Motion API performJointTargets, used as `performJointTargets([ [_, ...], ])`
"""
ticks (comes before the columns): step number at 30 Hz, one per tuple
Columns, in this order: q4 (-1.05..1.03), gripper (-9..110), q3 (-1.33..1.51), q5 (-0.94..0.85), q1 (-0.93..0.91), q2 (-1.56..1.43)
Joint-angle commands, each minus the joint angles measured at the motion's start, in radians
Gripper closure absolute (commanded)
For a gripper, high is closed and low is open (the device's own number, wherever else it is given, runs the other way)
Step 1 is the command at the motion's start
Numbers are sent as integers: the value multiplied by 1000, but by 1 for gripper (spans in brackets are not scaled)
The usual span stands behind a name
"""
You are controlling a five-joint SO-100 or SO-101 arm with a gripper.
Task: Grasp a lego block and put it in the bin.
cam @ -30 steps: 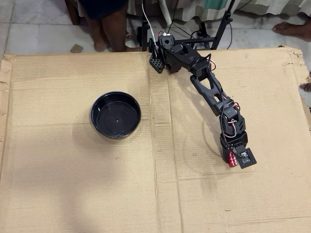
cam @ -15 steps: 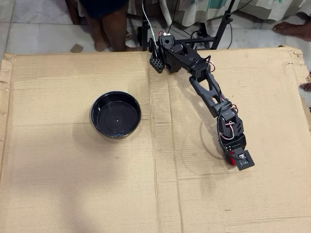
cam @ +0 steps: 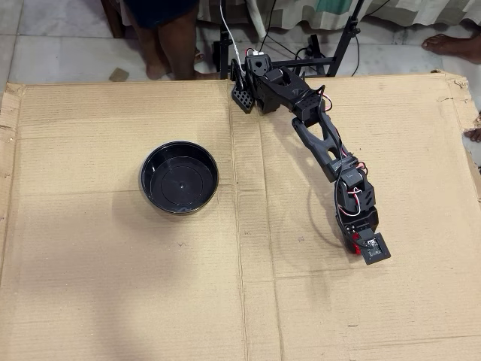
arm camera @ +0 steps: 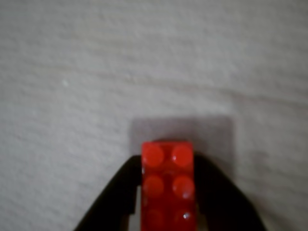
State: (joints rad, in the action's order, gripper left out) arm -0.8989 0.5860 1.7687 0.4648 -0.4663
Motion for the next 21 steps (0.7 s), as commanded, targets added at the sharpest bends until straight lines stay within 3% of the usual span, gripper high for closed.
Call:
performJointTargets([
  [1,-72,101,-14,-6,-20,-115],
  [21,-301,101,0,-87,-155,-374],
])
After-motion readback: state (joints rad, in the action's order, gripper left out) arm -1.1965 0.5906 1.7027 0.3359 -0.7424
